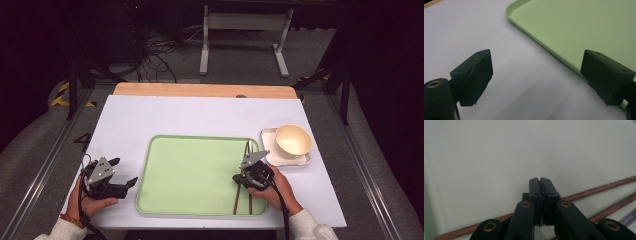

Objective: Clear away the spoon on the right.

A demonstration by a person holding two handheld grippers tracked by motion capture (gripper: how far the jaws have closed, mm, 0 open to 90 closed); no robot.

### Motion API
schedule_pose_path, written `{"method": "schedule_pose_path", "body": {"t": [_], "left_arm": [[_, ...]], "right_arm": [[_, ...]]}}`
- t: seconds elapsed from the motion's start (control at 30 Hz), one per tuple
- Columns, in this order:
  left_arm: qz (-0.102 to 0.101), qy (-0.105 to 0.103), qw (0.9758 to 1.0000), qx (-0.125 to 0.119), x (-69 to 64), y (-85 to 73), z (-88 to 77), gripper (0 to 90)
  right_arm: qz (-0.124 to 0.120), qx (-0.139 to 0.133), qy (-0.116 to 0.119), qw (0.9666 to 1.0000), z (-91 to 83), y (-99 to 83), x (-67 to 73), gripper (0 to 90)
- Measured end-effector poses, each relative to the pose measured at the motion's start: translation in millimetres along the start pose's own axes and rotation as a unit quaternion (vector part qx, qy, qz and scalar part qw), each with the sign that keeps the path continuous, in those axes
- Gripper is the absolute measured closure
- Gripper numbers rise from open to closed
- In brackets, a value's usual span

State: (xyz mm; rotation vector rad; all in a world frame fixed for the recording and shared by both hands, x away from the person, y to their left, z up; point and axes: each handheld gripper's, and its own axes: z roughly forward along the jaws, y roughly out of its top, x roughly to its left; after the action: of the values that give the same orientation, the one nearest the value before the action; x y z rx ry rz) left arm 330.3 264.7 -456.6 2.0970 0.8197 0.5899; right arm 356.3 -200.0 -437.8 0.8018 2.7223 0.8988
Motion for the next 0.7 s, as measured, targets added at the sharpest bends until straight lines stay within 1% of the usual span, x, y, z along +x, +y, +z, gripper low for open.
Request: {"method": "schedule_pose_path", "body": {"t": [0.03, 0.33, 0.47, 0.5, 0.53, 0.7], "left_arm": [[-0.002, 0.000, 1.0000, 0.000, -0.1, -0.1, 0.1, 11.8], [-0.002, 0.000, 1.0000, 0.001, -0.4, 0.4, 0.7, 11.8], [-0.004, 0.000, 1.0000, 0.000, -0.1, 0.1, 0.6, 11.8], [-0.004, 0.000, 1.0000, 0.000, 0.0, 0.2, 0.4, 11.7], [-0.004, 0.000, 1.0000, 0.000, 0.1, 0.2, 0.3, 11.7], [-0.002, 0.002, 1.0000, -0.001, 1.0, 0.2, 0.4, 11.6]], "right_arm": [[0.004, -0.001, -0.003, 1.0000, -1.4, -1.5, 0.1, 88.4], [0.003, 0.005, -0.003, 1.0000, -8.3, -11.1, -0.4, 87.8], [0.008, 0.005, -0.007, 0.9999, -11.8, -14.4, -2.0, 87.5], [0.007, 0.005, -0.007, 0.9999, -12.6, -14.9, -2.5, 86.8], [0.012, 0.001, -0.008, 0.9999, -13.8, -15.6, -2.7, 86.4], [0.010, -0.007, -0.006, 0.9999, -15.8, -16.1, -2.5, 86.0]]}}
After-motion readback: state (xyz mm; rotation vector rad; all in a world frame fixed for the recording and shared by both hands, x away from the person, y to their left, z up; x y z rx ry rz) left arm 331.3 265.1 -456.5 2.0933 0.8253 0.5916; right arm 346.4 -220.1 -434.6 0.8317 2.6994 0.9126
